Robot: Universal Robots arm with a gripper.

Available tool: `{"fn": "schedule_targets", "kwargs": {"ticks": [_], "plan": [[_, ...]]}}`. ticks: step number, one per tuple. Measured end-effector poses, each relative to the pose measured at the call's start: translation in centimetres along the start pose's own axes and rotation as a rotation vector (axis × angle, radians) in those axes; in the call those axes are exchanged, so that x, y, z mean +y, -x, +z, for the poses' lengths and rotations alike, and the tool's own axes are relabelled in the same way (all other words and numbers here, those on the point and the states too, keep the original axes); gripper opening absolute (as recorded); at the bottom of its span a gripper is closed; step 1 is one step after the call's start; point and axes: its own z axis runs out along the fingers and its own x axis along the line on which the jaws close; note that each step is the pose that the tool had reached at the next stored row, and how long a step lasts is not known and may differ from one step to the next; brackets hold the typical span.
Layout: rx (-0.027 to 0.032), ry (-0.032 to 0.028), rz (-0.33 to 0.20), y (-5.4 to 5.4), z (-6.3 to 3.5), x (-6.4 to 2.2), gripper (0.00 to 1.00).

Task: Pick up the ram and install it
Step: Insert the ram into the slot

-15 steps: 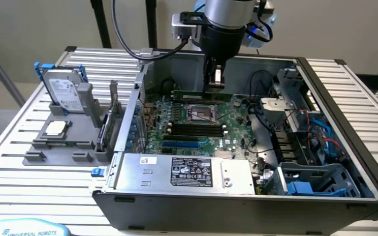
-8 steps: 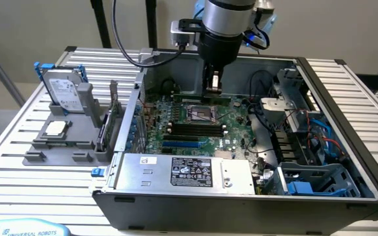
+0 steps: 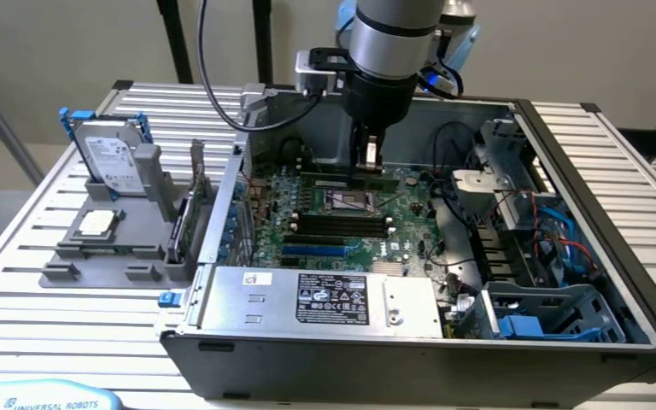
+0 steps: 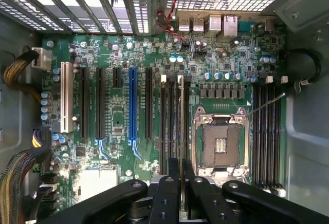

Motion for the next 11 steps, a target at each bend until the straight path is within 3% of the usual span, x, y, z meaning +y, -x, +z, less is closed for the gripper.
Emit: {"fn": "schedule_targets", "kwargs": {"ticks": [7,11], "plan": [[-0.0008,-0.0011,0.015,-0.2,1.26,-0.04,0.13],[-0.0011,-0.0061,0.016,-0.4,1.99,0.01,0.13]]}}
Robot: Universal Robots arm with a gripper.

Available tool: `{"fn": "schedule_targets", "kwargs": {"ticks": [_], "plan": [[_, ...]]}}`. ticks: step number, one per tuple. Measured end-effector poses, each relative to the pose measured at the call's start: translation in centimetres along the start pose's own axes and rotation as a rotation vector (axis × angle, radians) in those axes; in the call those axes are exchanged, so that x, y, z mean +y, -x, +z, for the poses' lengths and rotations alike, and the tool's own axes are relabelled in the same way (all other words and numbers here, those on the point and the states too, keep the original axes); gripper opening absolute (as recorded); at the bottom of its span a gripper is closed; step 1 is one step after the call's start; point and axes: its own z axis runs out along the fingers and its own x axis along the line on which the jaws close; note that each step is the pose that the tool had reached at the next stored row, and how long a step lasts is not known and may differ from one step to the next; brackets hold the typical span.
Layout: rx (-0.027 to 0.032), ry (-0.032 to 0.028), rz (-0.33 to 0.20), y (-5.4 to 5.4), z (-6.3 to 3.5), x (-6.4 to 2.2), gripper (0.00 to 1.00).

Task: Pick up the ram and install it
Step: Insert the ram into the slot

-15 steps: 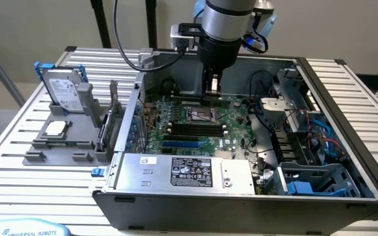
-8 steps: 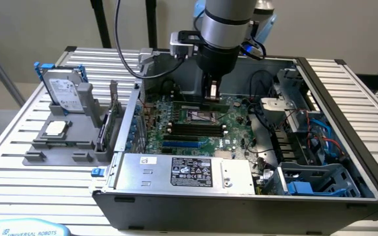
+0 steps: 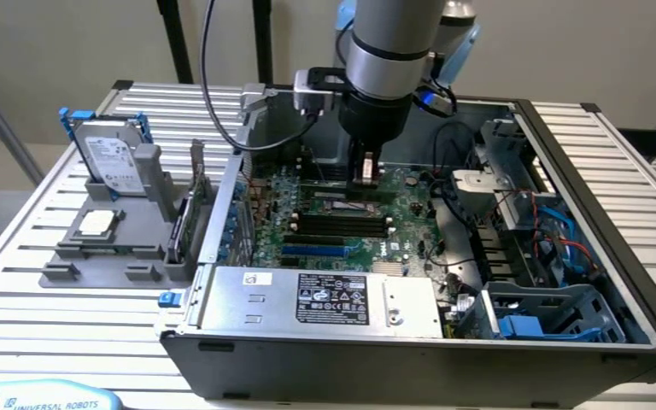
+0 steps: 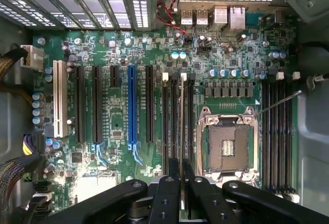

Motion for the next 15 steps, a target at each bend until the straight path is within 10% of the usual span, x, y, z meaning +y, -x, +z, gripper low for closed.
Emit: {"fn": "schedule_targets", "kwargs": {"ticks": [15], "plan": [[0.0012,-0.0238,-0.002,-0.4,1.94,0.49,0.13]]}}
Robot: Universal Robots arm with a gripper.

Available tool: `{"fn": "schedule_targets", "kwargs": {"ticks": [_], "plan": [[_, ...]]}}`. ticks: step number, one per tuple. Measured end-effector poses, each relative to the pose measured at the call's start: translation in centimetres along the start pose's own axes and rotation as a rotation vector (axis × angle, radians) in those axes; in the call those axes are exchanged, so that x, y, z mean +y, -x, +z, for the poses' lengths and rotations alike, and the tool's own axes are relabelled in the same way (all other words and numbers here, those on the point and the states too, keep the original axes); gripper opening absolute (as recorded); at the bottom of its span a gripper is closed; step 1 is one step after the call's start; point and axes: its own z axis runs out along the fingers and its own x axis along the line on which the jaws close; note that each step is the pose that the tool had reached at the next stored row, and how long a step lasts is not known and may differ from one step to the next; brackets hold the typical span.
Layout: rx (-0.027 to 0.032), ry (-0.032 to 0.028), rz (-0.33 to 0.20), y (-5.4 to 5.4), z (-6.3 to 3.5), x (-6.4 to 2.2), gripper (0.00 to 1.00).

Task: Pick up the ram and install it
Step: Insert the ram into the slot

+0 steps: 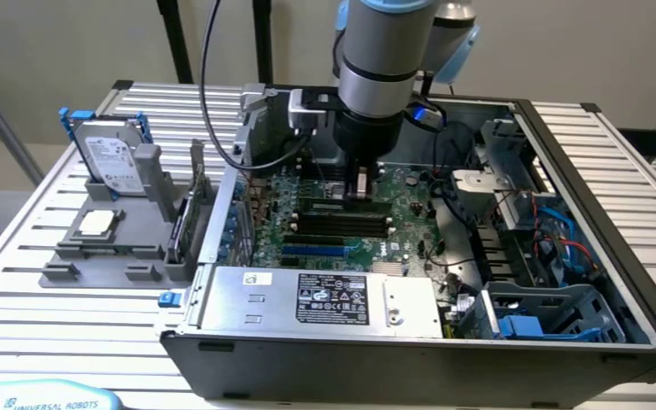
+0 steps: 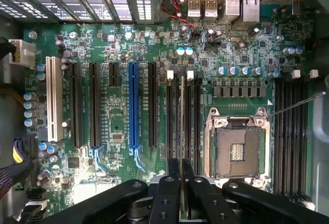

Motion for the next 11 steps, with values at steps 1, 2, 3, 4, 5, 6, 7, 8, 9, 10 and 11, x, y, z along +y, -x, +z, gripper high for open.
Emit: {"fn": "schedule_targets", "kwargs": {"ticks": [1,2,3,4,5,6,7,8,9,10,11], "plan": [[0.0007,-0.0001,0.0,0.0,0.18,-0.01,0.13],[0.0018,-0.0002,0.0,0.0,0.35,-0.01,0.13],[0.0032,-0.0003,0.0,0.0,0.5,-0.01,0.13],[0.0051,-0.0003,0.0,0.0,0.63,-0.02,0.13],[0.0075,-0.0004,-0.001,-0.1,0.75,-0.02,0.13],[0.0098,-0.0004,-0.001,-0.1,0.88,-0.02,0.13],[0.0124,-0.0004,-0.001,-0.1,1.0,-0.02,0.13],[0.0152,-0.0006,-0.001,-0.1,1.12,-0.02,0.13],[0.0186,-0.0007,-0.002,-0.1,1.22,-0.03,0.13],[0.0224,-0.0007,-0.002,-0.1,1.33,-0.03,0.13],[0.0265,-0.0009,-0.003,-0.1,1.45,-0.03,0.13]]}}
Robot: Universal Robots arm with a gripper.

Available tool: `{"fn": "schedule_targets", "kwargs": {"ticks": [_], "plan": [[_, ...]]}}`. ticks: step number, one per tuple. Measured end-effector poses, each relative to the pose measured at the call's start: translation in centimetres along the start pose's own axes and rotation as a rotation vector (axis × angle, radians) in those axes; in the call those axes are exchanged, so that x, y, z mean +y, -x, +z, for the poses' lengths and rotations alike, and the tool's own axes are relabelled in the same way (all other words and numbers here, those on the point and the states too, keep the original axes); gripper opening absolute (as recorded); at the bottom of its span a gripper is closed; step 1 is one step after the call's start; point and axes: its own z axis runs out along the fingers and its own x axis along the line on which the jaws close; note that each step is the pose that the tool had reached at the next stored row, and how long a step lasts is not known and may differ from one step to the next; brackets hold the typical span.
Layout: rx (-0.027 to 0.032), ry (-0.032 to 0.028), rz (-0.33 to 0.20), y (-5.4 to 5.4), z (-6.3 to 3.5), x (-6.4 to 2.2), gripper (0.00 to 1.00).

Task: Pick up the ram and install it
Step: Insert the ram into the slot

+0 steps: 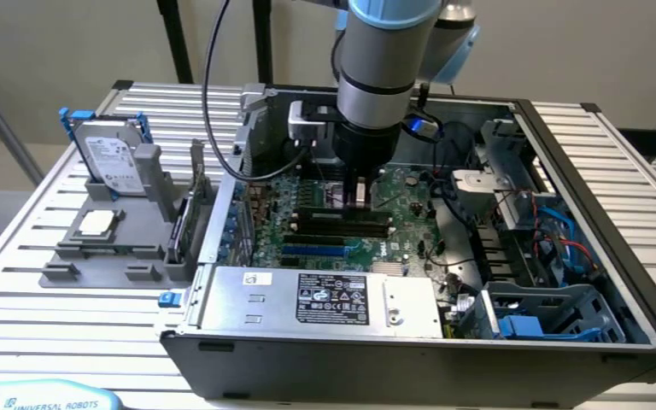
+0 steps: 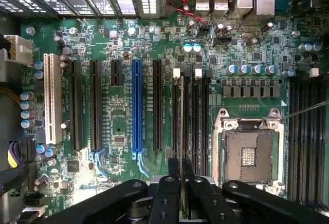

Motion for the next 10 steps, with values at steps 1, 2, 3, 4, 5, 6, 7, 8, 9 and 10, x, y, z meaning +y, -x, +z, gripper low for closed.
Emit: {"fn": "schedule_targets", "kwargs": {"ticks": [1,2,3,4,5,6,7,8,9,10], "plan": [[0.0032,-0.0001,-0.001,0.0,0.13,0.0,0.13],[0.0053,-0.0002,-0.003,0.0,0.3,-0.01,0.13],[0.0061,-0.0003,-0.004,0.01,0.48,-0.01,0.13],[0.0064,-0.0004,-0.006,0.03,0.66,-0.01,0.13],[0.0065,-0.0004,-0.008,0.07,0.83,-0.01,0.13],[0.0066,-0.0004,-0.009,0.11,0.95,-0.02,0.13],[0.0066,-0.0004,-0.01,0.15,1.03,-0.02,0.13],[0.0066,-0.0004,-0.011,0.19,1.08,-0.02,0.13],[0.0066,-0.0002,-0.012,0.21,1.11,-0.02,0.13],[0.0068,-0.0002,-0.013,0.2,1.12,-0.02,0.13]]}}
